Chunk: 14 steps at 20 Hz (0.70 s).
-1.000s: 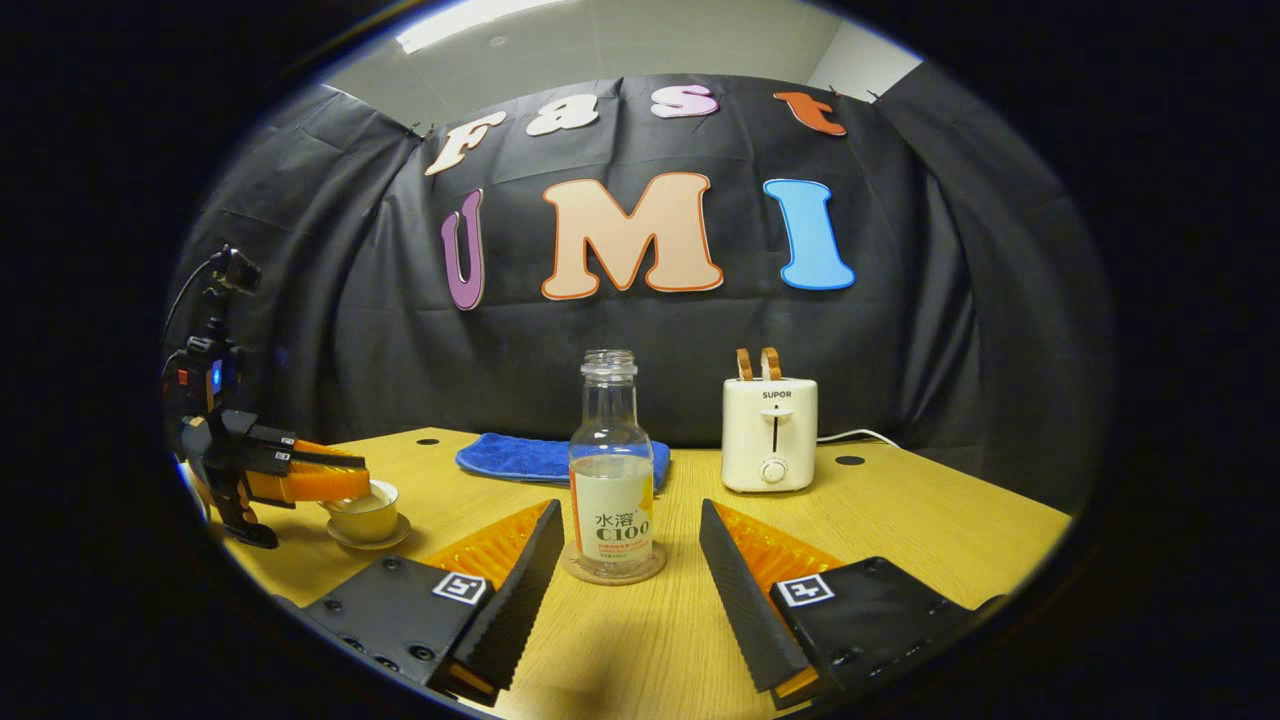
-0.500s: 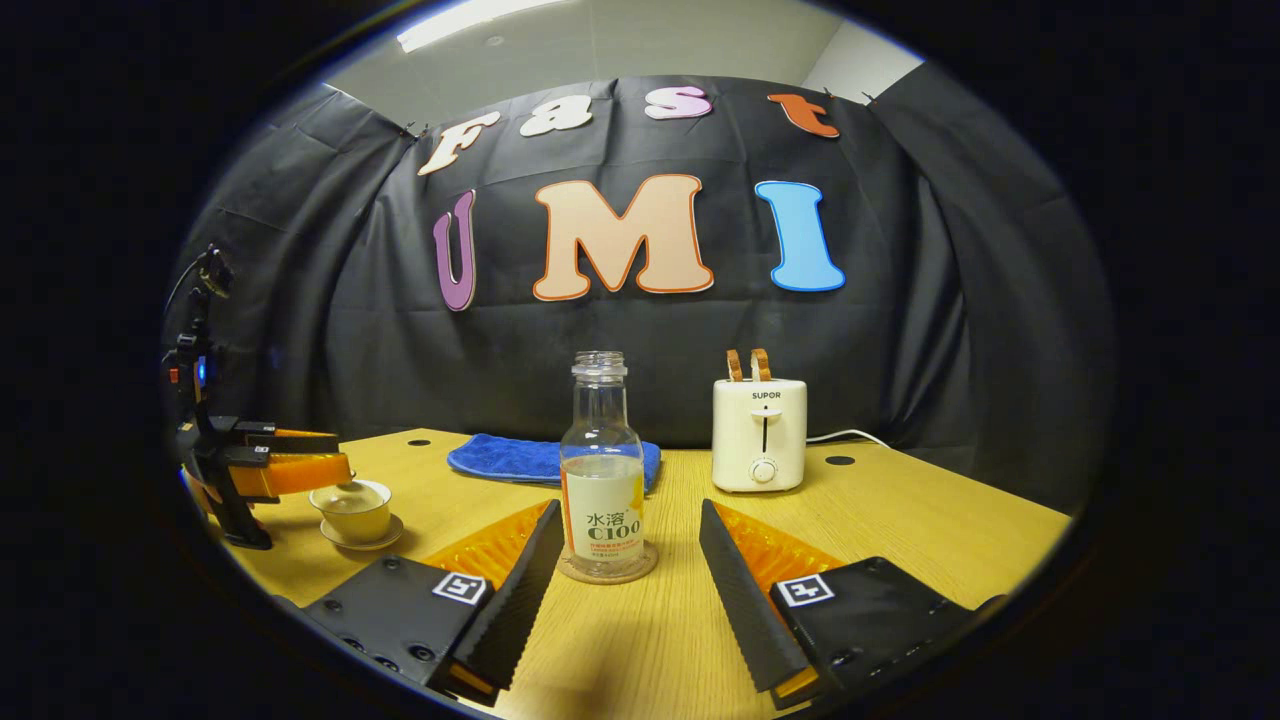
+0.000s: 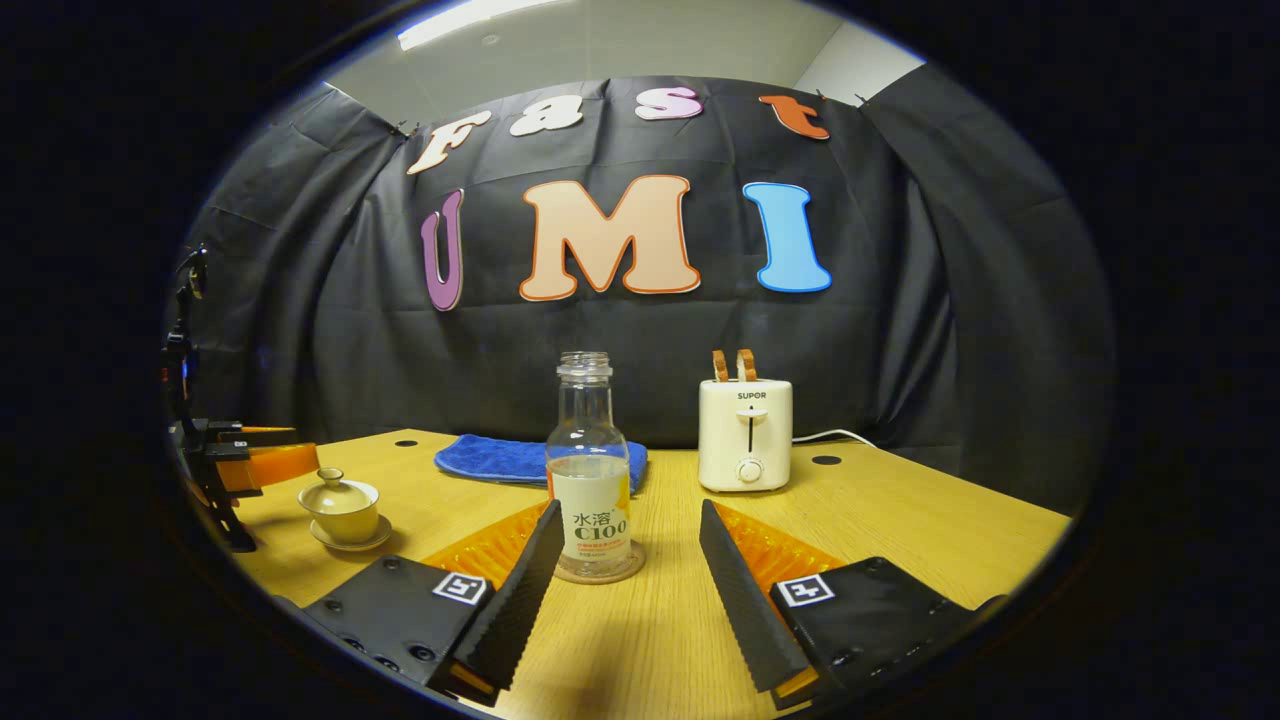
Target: Open the teacup lid with one hand, grasp the water bottle and pour water into the teacup with the other hand; after pouring, place the water bottle on the coaster and then close the teacup lid.
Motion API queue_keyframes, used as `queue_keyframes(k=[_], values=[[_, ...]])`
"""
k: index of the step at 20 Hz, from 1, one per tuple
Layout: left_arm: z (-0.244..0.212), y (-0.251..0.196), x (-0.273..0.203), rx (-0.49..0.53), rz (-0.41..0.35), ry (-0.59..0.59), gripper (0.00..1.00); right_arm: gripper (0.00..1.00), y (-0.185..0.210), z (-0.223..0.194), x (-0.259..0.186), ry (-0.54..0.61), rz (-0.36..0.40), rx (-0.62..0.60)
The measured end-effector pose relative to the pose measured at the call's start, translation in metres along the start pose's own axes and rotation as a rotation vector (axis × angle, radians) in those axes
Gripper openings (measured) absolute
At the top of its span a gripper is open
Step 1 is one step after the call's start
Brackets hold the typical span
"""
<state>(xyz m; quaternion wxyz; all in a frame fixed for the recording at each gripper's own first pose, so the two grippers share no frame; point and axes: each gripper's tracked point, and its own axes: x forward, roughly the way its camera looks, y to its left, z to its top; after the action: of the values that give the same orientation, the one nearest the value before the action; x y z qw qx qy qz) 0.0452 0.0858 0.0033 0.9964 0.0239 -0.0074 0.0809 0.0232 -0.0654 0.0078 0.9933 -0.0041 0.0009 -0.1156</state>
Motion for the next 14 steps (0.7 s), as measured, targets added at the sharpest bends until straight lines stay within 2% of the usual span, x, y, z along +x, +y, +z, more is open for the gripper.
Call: queue_keyframes(k=[3,5,7,8,9,10,11,14], values=[[-0.001,0.024,-0.012,0.001,0.147,0.005,0.95,0.89,-0.012,0.000,-0.002,-0.003,-0.059,-0.002],[-0.001,0.032,-0.022,0.002,0.214,0.005,0.95,0.88,-0.020,0.001,-0.005,-0.006,-0.102,-0.004],[0.000,0.033,-0.030,0.003,0.248,0.002,0.95,0.89,-0.023,0.000,-0.009,-0.008,-0.132,-0.004],[0.001,0.032,-0.032,0.004,0.252,0.002,0.95,0.94,-0.025,0.007,-0.011,-0.010,-0.142,-0.005],[0.001,0.031,-0.035,0.004,0.252,0.000,0.95,0.89,-0.025,0.007,-0.013,-0.010,-0.150,-0.005],[0.001,0.031,-0.036,0.004,0.257,-0.001,0.95,0.94,-0.027,0.006,-0.015,-0.011,-0.159,-0.005],[0.001,0.034,-0.038,0.005,0.268,-0.001,0.95,0.89,-0.028,0.006,-0.016,-0.012,-0.168,-0.005],[0.000,0.040,-0.041,0.005,0.305,0.001,0.95,0.89,-0.033,0.006,-0.017,-0.014,-0.194,-0.006]])
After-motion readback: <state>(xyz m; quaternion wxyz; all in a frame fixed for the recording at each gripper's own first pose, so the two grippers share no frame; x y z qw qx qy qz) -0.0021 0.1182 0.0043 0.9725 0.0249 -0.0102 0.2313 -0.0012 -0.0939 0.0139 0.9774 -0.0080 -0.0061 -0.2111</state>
